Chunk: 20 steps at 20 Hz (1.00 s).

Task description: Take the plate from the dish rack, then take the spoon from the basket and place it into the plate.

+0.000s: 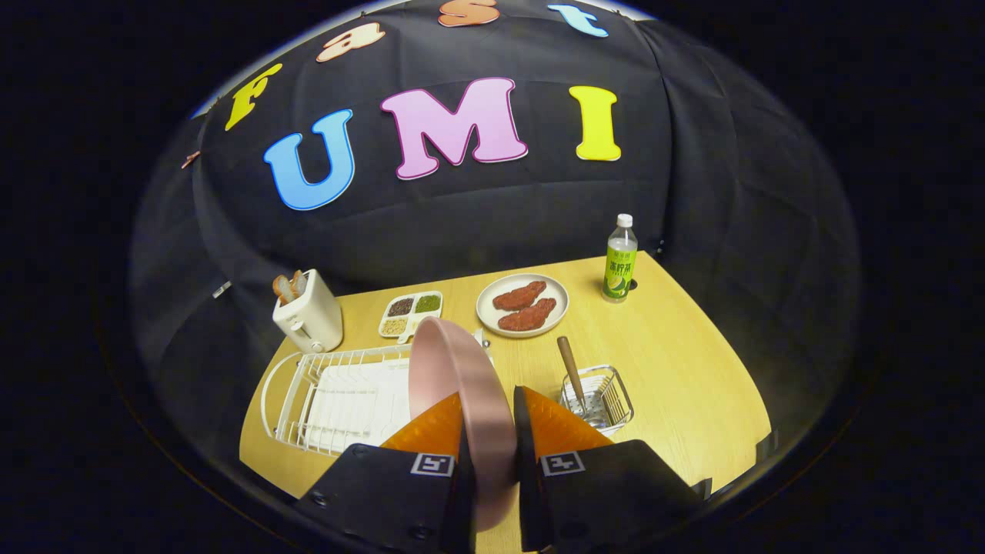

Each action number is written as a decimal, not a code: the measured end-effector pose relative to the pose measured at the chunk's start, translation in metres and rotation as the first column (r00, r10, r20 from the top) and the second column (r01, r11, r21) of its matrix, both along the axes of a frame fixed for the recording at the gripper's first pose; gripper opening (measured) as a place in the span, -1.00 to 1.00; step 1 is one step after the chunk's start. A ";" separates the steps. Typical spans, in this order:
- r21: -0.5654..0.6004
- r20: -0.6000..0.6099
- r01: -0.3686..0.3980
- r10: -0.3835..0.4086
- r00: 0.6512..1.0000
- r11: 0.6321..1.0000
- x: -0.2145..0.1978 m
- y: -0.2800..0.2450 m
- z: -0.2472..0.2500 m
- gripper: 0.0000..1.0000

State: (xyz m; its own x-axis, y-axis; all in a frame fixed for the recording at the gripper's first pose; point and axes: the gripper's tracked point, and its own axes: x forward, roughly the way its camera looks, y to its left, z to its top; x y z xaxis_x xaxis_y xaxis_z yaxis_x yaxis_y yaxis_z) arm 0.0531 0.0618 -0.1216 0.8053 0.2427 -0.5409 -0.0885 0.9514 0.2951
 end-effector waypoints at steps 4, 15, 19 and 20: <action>0.116 -0.094 -0.038 0.049 0.994 0.993 -0.046 -0.014 -0.024 -0.49; 0.271 -0.238 -0.286 0.352 0.905 0.919 -0.089 -0.040 -0.137 -0.48; 0.302 -0.276 -0.331 0.415 0.867 0.894 -0.081 -0.044 -0.171 -0.48; 0.320 -0.285 -0.330 0.423 0.860 0.888 -0.082 -0.043 -0.178 -0.48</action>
